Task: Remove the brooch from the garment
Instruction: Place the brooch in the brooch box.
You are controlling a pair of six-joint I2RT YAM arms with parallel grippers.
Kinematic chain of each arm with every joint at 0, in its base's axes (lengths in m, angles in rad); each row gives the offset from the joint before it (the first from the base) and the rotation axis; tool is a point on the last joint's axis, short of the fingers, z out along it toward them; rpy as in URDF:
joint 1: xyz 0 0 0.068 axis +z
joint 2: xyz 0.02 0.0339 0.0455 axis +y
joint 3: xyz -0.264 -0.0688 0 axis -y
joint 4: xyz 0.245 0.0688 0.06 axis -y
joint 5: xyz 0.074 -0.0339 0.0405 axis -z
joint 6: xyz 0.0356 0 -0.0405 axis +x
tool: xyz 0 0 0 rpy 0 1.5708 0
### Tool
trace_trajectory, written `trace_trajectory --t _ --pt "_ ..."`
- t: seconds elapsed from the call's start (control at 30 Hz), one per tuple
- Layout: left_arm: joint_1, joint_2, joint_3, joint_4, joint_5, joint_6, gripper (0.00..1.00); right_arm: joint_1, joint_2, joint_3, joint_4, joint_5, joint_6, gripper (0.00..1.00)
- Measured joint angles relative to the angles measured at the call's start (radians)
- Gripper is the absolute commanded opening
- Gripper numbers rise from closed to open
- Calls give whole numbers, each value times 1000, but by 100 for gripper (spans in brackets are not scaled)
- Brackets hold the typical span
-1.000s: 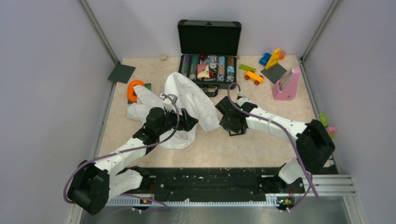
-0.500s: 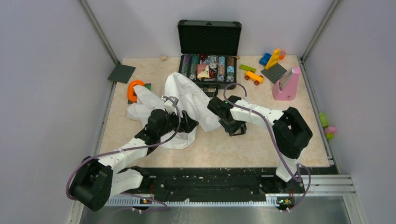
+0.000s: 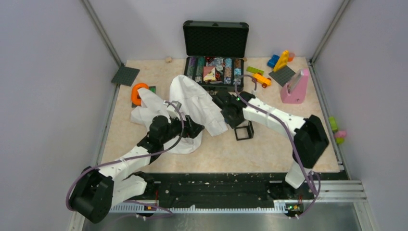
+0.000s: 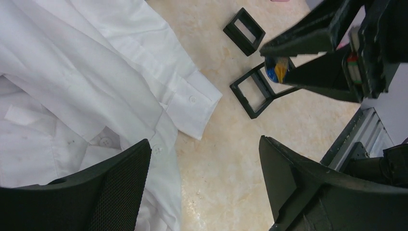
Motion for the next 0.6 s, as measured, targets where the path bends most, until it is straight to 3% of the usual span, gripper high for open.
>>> trace_trajectory --t 0.13,0.23,0.4,0.6 --pt "0 1 -3 5 1 -11 85 6 179 329 -208 -8 11 0" --pt "0 1 -3 8 0 -13 85 6 255 457 -320 -3 -34 0" --pt "0 -6 -10 9 -9 -12 85 5 292 484 -437 -2 -59 0" --pt "0 -45 -32 8 -31 -9 85 2 293 409 -463 0 -13 0"
